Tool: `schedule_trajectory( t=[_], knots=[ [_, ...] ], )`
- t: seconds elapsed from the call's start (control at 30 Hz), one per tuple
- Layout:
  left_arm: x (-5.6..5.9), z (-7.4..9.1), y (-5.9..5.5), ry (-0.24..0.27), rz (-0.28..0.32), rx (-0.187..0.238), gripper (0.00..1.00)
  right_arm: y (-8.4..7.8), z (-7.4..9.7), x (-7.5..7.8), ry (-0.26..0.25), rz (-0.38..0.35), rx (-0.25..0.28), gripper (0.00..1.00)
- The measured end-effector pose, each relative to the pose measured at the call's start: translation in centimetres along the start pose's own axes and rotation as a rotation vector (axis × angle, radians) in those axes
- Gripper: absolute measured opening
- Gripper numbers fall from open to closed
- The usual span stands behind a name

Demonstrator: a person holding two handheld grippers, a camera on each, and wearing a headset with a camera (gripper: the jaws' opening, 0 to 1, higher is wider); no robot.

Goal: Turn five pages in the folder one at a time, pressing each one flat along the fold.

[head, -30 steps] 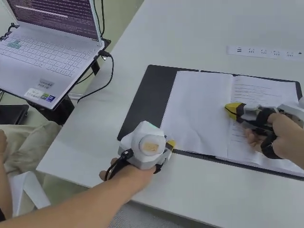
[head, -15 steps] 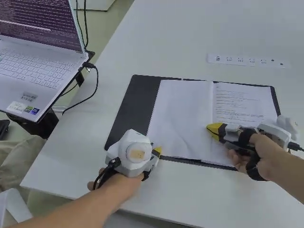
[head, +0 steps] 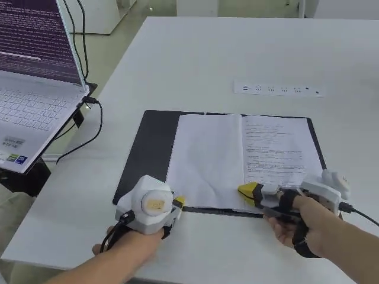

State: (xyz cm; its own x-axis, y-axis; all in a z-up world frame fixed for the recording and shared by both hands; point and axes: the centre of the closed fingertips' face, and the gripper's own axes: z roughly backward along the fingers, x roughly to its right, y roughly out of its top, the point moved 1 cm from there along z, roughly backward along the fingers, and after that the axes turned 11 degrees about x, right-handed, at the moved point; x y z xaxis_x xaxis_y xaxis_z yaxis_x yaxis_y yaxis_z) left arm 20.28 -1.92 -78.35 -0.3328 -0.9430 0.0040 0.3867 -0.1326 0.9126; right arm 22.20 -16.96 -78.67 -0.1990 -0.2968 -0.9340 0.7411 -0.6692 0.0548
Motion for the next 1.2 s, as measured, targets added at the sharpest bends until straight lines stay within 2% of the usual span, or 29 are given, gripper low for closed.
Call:
schedule_trajectory(
  t=[0.2,0.53,0.67,0.77,0.9,0.97,1.03,1.07,1.17,1.2],
  knots=[
    [0.0,0.1,0.0,-0.002,-0.006,-0.005,0.12,-1.5,1.3,-0.1,0.001,-0.013,0.006,0.0],
    [0.1,0.1,0.0,-0.002,-0.007,-0.013,0.12,-2.8,2.4,0.4,0.002,-0.031,0.008,0.0],
    [0.1,0.0,0.0,-0.006,-0.012,-0.022,0.12,-3.1,2.9,0.5,0.003,-0.056,0.025,0.0],
    [0.0,0.0,0.1,-0.007,0.008,-0.028,0.12,-3.9,3.5,0.6,-0.009,-0.053,0.007,0.0],
    [0.1,0.1,0.2,-0.02,0.047,-0.06,0.14,-4.4,4.8,-0.8,0.017,-0.05,0.021,0.0],
    [0.4,0.6,0.4,-0.025,0.06,-0.069,0.13,-4.5,5.9,-1.9,0.029,0.002,0.031,0.0],
    [0.6,1.1,0.7,-0.03,0.068,-0.07,0.14,-4.2,7.1,-2.4,0.004,0.137,0.062,0.0],
    [0.8,1.6,1.1,-0.037,0.079,-0.064,0.14,-4.0,8.0,-3.0,0.002,0.223,0.08,0.0],
    [1.0,2.7,2.6,-0.041,0.115,-0.03,0.14,-3.0,10.2,-4.6,0.011,0.329,0.152,0.0],
    [1.1,3.1,3.1,-0.041,0.131,-0.023,0.15,-2.4,11.2,-5.2,0.011,0.395,0.186,0.0]
  ],
)
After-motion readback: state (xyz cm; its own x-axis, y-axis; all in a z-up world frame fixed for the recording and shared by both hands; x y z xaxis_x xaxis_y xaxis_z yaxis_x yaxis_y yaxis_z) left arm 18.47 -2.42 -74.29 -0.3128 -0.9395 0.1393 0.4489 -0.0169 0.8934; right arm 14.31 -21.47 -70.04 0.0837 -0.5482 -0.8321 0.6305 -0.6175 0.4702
